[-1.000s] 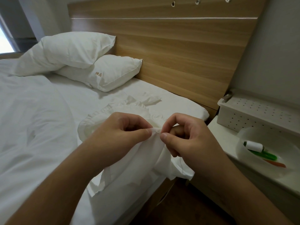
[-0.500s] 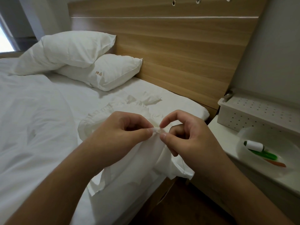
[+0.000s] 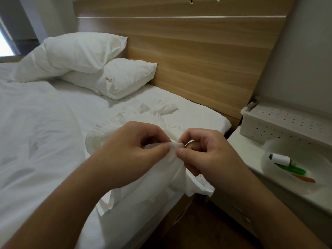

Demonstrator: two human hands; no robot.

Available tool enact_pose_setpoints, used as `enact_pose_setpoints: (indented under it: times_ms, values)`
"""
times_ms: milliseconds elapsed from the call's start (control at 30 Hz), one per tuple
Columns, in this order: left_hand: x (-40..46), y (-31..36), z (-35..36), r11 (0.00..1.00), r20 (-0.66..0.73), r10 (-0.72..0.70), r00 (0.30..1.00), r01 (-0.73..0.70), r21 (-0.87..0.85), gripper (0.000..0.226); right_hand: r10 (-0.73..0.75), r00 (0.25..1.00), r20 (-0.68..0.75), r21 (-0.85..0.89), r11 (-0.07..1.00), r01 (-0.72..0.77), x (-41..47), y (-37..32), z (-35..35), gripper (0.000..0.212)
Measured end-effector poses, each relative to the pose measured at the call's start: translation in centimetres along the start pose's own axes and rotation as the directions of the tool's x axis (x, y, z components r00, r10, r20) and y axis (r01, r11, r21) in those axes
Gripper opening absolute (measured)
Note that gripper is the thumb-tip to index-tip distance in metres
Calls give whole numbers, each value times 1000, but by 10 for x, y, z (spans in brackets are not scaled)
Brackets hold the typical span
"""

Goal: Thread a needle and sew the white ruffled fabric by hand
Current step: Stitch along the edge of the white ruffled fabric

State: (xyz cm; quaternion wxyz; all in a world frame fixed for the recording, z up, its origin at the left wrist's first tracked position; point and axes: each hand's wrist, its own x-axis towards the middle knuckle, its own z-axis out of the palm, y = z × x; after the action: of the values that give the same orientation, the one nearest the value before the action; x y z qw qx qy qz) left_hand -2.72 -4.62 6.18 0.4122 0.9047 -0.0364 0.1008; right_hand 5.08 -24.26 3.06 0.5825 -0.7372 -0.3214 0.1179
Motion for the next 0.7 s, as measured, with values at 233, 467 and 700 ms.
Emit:
enact_pose_setpoints:
  times_ms: [233, 467, 700]
  values:
    - [0, -2, -2, 997, -38, 0, 999, 3, 79, 11, -4, 1000, -26, -41, 999, 3, 1, 4, 1, 11]
    - [0, -2, -1, 995, -57, 10, 998, -4, 98, 10, 11, 998, -54, -59, 998, -14, 3, 6, 1, 12]
    - [0, -2, 0, 995, -26, 51, 998, -49, 89, 12, -2, 999, -52, -122, 993, -4, 1, 1, 1, 12]
